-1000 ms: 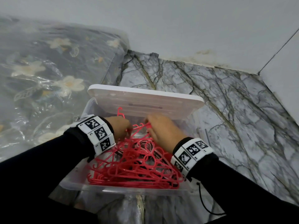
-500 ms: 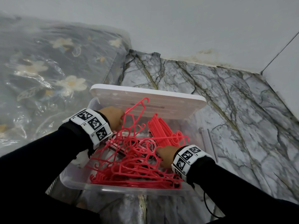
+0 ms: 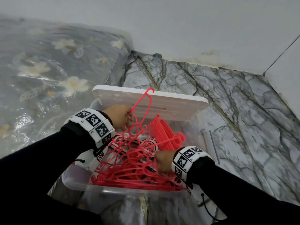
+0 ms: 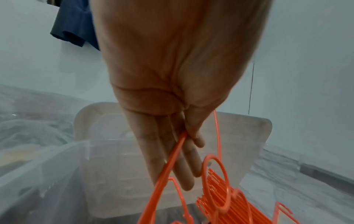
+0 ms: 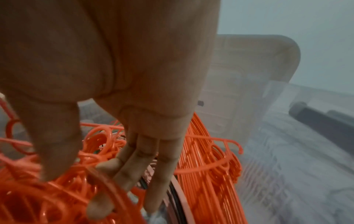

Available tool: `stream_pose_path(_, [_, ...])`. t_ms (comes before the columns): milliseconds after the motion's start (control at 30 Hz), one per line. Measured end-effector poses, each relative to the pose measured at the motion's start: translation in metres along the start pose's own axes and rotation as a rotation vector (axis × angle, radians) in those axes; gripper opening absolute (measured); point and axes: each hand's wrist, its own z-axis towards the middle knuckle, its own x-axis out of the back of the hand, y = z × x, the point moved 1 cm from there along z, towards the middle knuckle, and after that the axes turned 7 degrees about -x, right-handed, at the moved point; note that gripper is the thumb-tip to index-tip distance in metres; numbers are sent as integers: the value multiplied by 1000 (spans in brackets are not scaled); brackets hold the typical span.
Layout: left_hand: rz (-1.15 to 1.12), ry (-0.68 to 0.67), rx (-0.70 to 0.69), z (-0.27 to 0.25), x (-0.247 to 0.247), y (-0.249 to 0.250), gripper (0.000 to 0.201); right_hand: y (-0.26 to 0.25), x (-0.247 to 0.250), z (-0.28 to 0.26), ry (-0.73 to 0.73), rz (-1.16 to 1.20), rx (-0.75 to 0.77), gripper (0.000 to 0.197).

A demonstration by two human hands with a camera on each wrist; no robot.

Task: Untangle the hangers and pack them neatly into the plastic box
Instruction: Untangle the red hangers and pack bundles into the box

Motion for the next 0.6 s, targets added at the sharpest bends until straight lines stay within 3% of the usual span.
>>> stream_pose_path(133, [-109,68,-18,3,1,1,29,3,13,-2,30,89,14,4])
stream_pose_path(267, [-256,193,-50,5,7,6,31,16,32,-7,94,154,-12,28])
stream_pose_path(433, [-488,305,-100,3,14,18,24,39,41,-9,274,140,-113,23])
stream_pose_path(600, [-654,341,-111,1,15,25,26,44,41,-8,324,157,-194,23])
